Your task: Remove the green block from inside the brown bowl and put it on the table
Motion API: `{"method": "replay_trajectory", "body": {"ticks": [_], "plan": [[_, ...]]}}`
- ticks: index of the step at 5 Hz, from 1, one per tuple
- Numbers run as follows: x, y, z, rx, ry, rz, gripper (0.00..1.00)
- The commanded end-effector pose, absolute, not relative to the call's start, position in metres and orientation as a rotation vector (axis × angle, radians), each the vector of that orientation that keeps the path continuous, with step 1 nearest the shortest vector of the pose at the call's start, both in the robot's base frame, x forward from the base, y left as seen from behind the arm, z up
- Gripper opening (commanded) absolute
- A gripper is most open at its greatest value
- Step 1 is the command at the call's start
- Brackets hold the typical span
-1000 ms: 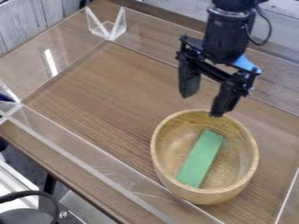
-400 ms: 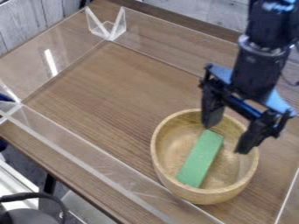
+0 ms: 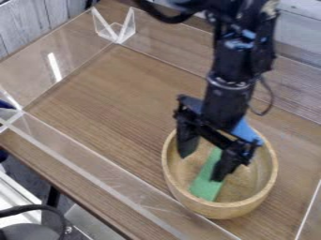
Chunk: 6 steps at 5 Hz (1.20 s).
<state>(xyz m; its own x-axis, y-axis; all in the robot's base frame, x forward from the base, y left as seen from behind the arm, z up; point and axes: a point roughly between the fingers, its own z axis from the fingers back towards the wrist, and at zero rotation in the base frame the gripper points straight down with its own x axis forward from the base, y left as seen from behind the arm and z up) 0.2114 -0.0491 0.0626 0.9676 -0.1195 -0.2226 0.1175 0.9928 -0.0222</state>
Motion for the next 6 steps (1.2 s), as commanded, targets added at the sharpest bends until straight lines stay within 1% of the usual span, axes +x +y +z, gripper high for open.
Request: {"method": "replay_trajectory", "body": {"ticks": [1,3,5,6], "plan": [[0.221,-0.053,0.068,-0.029,0.180,-0.112,1.00],[0.220,-0.062,0.069,-0.088,0.194,-0.099,1.00],[0.221,-0.067,0.059,-0.073,0.132,-0.065,1.00],[0.223,-0.076,0.056,-0.080,0.120,-0.043,1.00]]}}
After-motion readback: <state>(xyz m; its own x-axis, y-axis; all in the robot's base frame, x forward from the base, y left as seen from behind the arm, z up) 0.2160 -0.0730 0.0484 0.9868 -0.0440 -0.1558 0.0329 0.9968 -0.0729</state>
